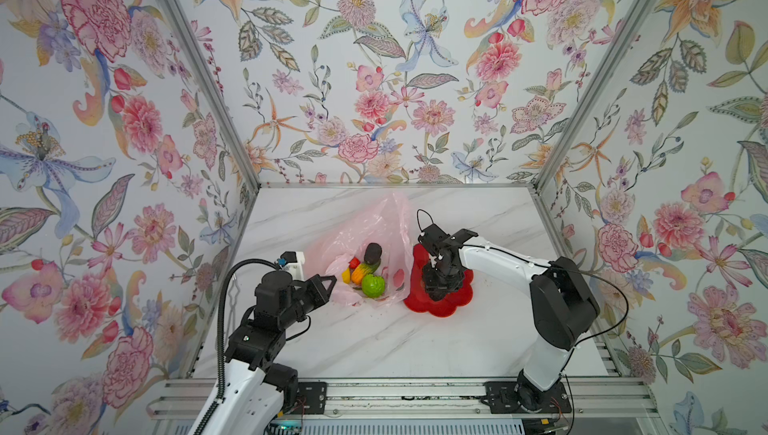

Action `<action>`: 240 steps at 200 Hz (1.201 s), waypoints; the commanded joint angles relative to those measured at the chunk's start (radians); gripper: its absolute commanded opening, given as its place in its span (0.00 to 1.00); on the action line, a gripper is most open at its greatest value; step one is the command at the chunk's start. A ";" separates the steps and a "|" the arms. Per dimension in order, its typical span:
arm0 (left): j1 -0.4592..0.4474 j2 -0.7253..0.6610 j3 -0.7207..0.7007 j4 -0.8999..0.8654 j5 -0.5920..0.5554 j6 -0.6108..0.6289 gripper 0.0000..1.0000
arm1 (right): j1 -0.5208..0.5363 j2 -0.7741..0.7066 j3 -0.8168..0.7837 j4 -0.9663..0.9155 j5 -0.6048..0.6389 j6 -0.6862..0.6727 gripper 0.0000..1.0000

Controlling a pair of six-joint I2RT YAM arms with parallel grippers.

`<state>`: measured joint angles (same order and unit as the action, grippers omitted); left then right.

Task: Place the fruits into the plastic bag
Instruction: Pick up the fruit from the plate, then place the fruit in the plastic bag.

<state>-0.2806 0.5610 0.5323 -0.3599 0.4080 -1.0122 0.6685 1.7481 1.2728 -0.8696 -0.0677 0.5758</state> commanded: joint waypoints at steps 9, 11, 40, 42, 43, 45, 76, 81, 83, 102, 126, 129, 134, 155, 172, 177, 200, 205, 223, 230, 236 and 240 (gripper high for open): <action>0.010 -0.005 -0.011 0.033 -0.011 -0.012 0.00 | -0.038 -0.146 -0.053 -0.014 -0.048 0.032 0.42; 0.009 -0.003 -0.011 0.034 -0.010 -0.012 0.00 | -0.047 -0.156 -0.056 -0.013 -0.054 0.035 0.42; 0.009 0.022 0.000 0.052 0.001 -0.003 0.00 | -0.084 -0.304 -0.056 -0.011 -0.130 0.037 0.42; 0.009 0.024 0.000 0.052 0.002 -0.002 0.00 | -0.084 -0.313 -0.051 -0.011 -0.134 0.036 0.42; 0.009 0.025 0.000 0.052 0.002 -0.002 0.00 | -0.084 -0.317 -0.048 -0.011 -0.136 0.036 0.42; 0.009 0.027 0.002 0.053 0.003 -0.001 0.00 | -0.084 -0.324 -0.043 -0.011 -0.140 0.037 0.42; 0.009 0.037 0.010 0.056 0.012 0.009 0.00 | -0.053 -0.402 0.069 0.035 -0.201 0.070 0.42; 0.010 0.037 0.010 0.056 0.013 0.009 0.00 | -0.044 -0.403 0.087 0.051 -0.215 0.080 0.42; 0.009 0.037 0.009 0.056 0.013 0.010 0.00 | -0.039 -0.402 0.093 0.058 -0.221 0.084 0.42; 0.009 0.034 0.006 0.060 0.015 0.007 0.00 | 0.027 -0.371 0.156 0.123 -0.253 0.121 0.42; 0.010 0.028 0.006 0.065 0.015 0.004 0.00 | 0.097 -0.262 0.265 0.133 -0.252 0.121 0.42; 0.009 0.027 0.006 0.065 0.014 0.004 0.00 | 0.102 -0.244 0.277 0.132 -0.251 0.117 0.42; 0.009 0.027 0.007 0.065 0.014 0.004 0.00 | 0.110 -0.217 0.297 0.132 -0.253 0.113 0.42; 0.009 0.023 0.010 0.065 0.015 0.004 0.00 | 0.126 -0.071 0.382 0.122 -0.260 0.103 0.43; 0.009 0.022 0.017 0.062 0.015 0.006 0.00 | 0.130 0.048 0.457 0.098 -0.266 0.092 0.43; 0.008 0.021 0.019 0.062 0.014 0.006 0.00 | 0.132 0.078 0.476 0.099 -0.265 0.087 0.43; 0.009 0.025 0.029 0.065 0.015 0.008 0.00 | 0.133 0.204 0.550 0.098 -0.273 0.084 0.45; 0.009 0.028 0.032 0.065 0.016 0.009 0.00 | 0.134 0.228 0.564 0.098 -0.279 0.085 0.46; 0.010 0.037 0.037 0.070 0.022 0.013 0.00 | 0.139 0.305 0.617 0.097 -0.298 0.091 0.50; 0.009 0.040 0.040 0.071 0.023 0.014 0.00 | 0.142 0.329 0.640 0.099 -0.305 0.093 0.52; 0.010 0.043 0.043 0.072 0.025 0.014 0.00 | 0.144 0.352 0.660 0.097 -0.313 0.093 0.54; 0.009 0.043 0.044 0.074 0.025 0.014 0.00 | 0.146 0.364 0.675 0.097 -0.317 0.093 0.55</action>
<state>-0.2802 0.5987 0.5369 -0.3115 0.4141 -1.0107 0.7994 2.0727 1.8549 -0.7643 -0.3462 0.6704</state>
